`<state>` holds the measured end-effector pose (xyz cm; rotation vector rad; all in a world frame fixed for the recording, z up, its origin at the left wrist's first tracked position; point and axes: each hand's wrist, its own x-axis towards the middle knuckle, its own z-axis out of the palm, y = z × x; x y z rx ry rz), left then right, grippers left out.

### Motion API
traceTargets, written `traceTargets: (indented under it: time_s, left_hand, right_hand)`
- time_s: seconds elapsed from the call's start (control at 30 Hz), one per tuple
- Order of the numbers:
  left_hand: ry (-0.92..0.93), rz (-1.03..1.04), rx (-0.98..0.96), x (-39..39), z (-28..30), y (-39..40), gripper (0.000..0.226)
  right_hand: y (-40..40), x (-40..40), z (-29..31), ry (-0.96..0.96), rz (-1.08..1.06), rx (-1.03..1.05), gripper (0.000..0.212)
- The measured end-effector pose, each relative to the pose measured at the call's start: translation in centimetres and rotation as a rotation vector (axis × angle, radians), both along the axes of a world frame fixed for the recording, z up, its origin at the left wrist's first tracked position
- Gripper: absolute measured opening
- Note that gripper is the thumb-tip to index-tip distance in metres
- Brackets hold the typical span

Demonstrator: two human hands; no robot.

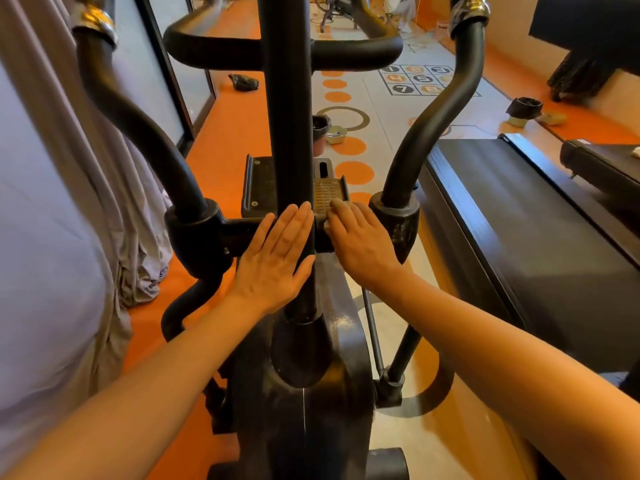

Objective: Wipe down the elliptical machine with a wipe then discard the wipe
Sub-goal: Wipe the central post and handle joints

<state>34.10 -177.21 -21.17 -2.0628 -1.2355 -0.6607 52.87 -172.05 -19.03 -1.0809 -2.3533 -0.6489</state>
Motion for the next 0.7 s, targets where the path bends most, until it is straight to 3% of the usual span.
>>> traceTargets:
  time_s: [0.2,0.37,0.53,0.7]
  left_hand:
    - [-0.067,-0.119,0.028,-0.2,-0.8,1.2,0.079]
    - [-0.119,-0.217,0.041,-0.3,-1.3,2.1,0.078]
    - [-0.135,-0.272,0.065,-0.4,-1.6,2.6,0.078]
    - [-0.136,-0.296,0.072,-0.5,-1.7,2.8,0.064]
  right_hand:
    - [0.0,-1.8,0.5,0.076,-0.107,-0.174,0.045]
    - [0.8,-2.7,0.5,0.108,-0.162,-0.133,0.045]
    - [0.1,-1.3,0.0,-0.021,-0.23,-0.075,0.053]
    - [-0.2,-0.6,0.8,-0.044,-0.365,-0.012,0.054]
